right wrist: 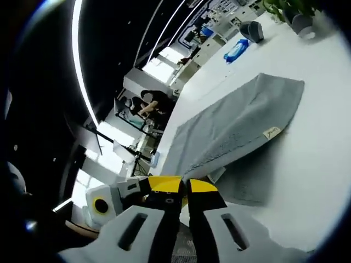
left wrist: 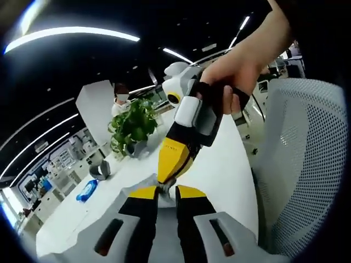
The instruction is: Fold the towel on the table until its edges align and the towel forms a compact rectangular stack.
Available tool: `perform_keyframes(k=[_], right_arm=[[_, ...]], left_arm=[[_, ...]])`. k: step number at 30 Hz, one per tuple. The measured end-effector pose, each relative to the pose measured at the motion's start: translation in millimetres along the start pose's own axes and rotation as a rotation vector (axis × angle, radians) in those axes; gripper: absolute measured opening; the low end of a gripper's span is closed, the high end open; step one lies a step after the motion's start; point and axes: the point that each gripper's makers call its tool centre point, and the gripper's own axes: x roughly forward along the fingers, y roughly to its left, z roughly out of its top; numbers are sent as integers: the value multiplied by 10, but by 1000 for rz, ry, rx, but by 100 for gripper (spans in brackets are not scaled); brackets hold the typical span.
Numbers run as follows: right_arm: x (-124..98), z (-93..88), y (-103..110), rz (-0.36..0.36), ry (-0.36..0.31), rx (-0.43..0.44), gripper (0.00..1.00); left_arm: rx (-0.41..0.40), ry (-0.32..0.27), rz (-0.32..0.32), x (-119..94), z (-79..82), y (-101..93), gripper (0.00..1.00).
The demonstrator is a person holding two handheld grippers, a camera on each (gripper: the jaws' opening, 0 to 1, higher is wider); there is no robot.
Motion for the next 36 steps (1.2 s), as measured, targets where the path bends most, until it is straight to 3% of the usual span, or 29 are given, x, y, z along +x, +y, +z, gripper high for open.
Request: perform_keyframes(k=[2, 9, 11, 14, 16, 18, 20, 24, 27, 30, 32, 33, 34, 36], right_arm=[[9, 0, 39, 21, -15, 52, 1], [63, -78, 21, 10, -4, 78, 1], [91, -91, 22, 1, 13, 41, 2], [94, -75, 8, 7, 51, -62, 7], [38, -88, -7, 28, 126, -147, 11], [-96, 13, -252, -61, 187, -243, 11], [-231, 233, -536, -170, 190, -304, 11], [-450, 782, -1176, -380, 144, -321, 15], [-509, 1045, -1481, -487, 105, -308, 13], [-413, 1242, -1705, -534, 68, -293, 14], [-311, 1312, -1862, -507, 69, -305, 15], [-273, 1295, -1987, -518, 86, -301, 14], [-286, 1275, -2076, -560, 86, -244, 14], [-211, 1413, -2121, -574, 11, -254, 14]], left_arm=[[19, 5, 6, -5, -4, 7, 12], [-2, 62, 10, -21, -96, 20, 4], [-21, 79, 14, -24, -130, 20, 2], [-137, 94, 22, -26, -183, 53, 1], [-197, 111, 38, -50, -243, 101, 1], [-199, 114, 47, -71, -277, 155, 1], [-237, 122, 62, -79, -308, 196, 1], [-256, 133, 71, -87, -345, 226, 1], [-276, 138, 73, -98, -372, 233, 1], [-284, 145, 70, -94, -395, 227, 1], [-304, 149, 61, -88, -411, 207, 1], [-316, 151, 52, -82, -421, 187, 1], [-320, 155, 46, -81, -430, 172, 1], [-330, 163, 34, -81, -450, 140, 1]])
